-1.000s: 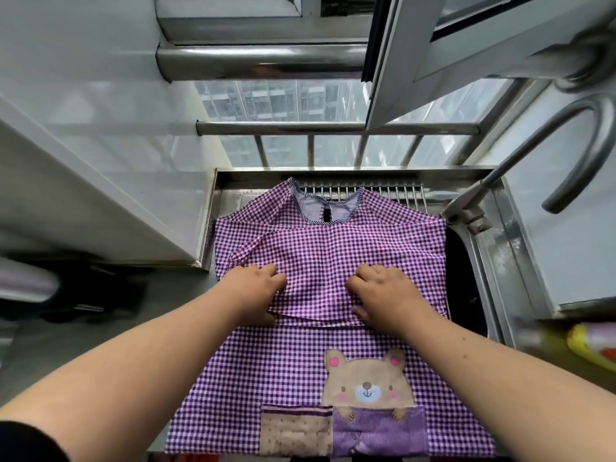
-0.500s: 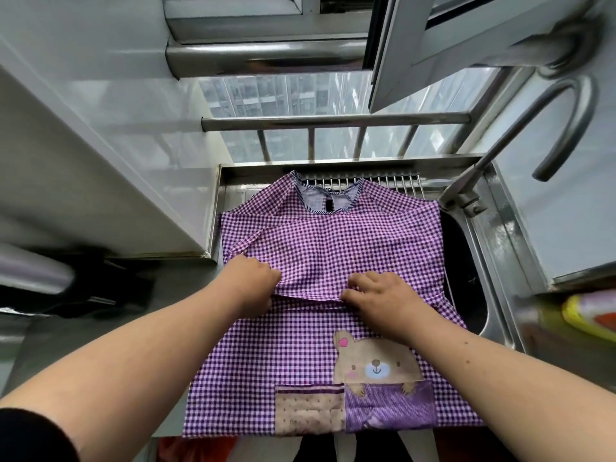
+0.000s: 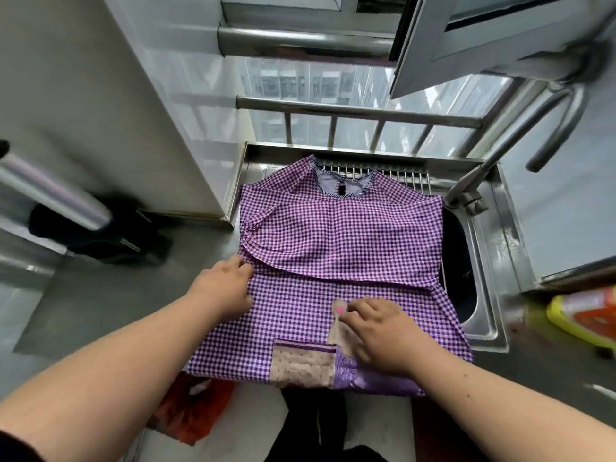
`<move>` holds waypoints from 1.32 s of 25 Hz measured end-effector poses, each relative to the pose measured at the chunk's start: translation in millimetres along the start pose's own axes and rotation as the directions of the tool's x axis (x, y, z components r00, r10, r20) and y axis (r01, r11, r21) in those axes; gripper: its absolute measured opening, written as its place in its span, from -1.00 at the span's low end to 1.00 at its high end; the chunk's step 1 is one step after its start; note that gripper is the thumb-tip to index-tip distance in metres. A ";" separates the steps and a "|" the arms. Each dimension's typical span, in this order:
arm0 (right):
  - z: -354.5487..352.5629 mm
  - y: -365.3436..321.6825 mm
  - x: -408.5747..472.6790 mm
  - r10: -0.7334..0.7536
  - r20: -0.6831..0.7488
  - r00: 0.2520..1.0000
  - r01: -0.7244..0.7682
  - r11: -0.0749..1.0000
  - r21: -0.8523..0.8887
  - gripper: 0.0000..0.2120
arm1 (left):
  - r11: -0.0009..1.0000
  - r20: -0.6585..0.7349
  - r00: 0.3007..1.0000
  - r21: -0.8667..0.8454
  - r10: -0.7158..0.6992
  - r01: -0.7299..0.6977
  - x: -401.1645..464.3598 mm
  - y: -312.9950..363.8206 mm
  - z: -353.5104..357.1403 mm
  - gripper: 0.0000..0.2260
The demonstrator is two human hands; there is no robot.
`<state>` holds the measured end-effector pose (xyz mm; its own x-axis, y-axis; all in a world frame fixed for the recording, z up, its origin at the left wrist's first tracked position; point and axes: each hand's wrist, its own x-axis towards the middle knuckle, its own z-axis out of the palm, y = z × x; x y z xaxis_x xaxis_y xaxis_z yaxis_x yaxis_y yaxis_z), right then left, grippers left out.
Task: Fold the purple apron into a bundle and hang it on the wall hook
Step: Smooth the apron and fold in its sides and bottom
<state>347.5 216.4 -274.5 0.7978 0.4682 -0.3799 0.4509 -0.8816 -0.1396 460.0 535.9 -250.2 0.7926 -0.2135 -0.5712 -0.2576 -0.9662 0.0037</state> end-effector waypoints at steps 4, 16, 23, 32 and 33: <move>4.9 -25.4 -28.8 -0.009 0.103 0.995 0.008 1.000 0.010 -0.54 | 0.982 0.067 0.986 -0.106 -0.151 0.157 -39.5 -10.8 32.3 -0.48; 36.9 -112.2 -37.4 0.195 0.205 0.959 -0.174 0.978 -0.116 -0.27 | 0.783 0.165 0.917 -0.479 -0.363 0.396 -101.2 -52.9 100.8 -0.24; 34.3 -134.8 -31.4 0.349 0.245 0.905 -0.338 0.937 -0.087 -0.18 | 0.753 0.180 0.922 -0.534 -0.342 0.384 -98.6 -79.7 132.5 -0.40; 38.0 -132.2 -32.5 0.373 0.277 0.885 -0.386 0.922 -0.007 -0.18 | 0.750 0.060 0.961 -0.612 -0.271 0.250 -103.7 -60.1 139.3 -0.77; 38.0 -131.6 -32.7 0.368 0.272 0.889 -0.383 0.924 0.002 -0.17 | 0.709 0.055 0.960 -0.664 -0.274 0.240 -104.5 -57.7 141.0 -0.80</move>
<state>246.8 314.8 -278.4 0.7662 0.0752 -0.6382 0.1101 -0.9938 0.0150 314.2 634.3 -306.4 0.8013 0.0673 -0.5944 0.3743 -0.8315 0.4104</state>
